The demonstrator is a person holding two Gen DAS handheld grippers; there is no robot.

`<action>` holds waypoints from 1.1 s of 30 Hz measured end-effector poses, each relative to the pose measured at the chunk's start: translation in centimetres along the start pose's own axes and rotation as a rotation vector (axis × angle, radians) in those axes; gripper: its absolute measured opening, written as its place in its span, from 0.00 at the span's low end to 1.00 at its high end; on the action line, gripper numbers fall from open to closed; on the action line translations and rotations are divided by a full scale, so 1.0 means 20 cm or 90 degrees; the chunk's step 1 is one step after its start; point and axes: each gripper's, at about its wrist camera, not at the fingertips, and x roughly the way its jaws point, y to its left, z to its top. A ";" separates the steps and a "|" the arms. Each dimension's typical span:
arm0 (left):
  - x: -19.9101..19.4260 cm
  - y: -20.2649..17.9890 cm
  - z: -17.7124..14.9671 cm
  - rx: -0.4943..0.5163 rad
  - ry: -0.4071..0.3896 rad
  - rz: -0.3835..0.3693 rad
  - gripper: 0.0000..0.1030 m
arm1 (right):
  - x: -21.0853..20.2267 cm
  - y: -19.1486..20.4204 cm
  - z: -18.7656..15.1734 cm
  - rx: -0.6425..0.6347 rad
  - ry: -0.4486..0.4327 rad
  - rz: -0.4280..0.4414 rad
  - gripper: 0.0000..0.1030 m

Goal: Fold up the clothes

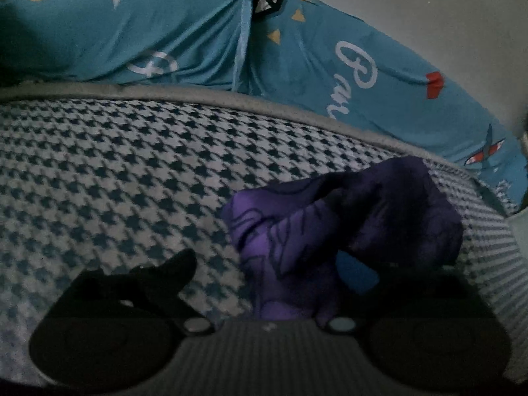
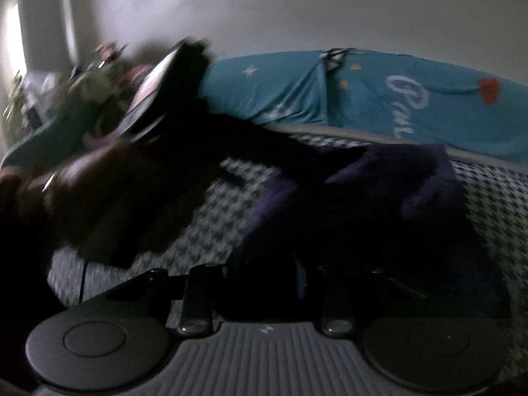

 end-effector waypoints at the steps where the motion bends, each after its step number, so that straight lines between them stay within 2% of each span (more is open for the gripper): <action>1: -0.01 0.00 -0.01 0.002 0.000 0.006 0.95 | 0.00 -0.02 0.01 0.012 -0.005 -0.009 0.30; 10: -0.11 -0.03 -0.11 0.013 -0.002 0.059 0.98 | 0.03 -0.12 0.05 0.103 0.000 -0.112 0.31; 17: -0.18 -0.05 -0.23 0.019 -0.006 0.106 1.00 | 0.03 -0.19 0.05 0.154 0.007 -0.167 0.35; 24: -0.23 -0.08 -0.34 0.009 0.011 0.125 1.00 | 0.04 -0.25 0.05 0.204 0.014 -0.221 0.37; 33: -0.24 -0.13 -0.42 0.017 0.013 0.141 1.00 | 0.07 -0.25 0.06 0.209 0.024 -0.242 0.39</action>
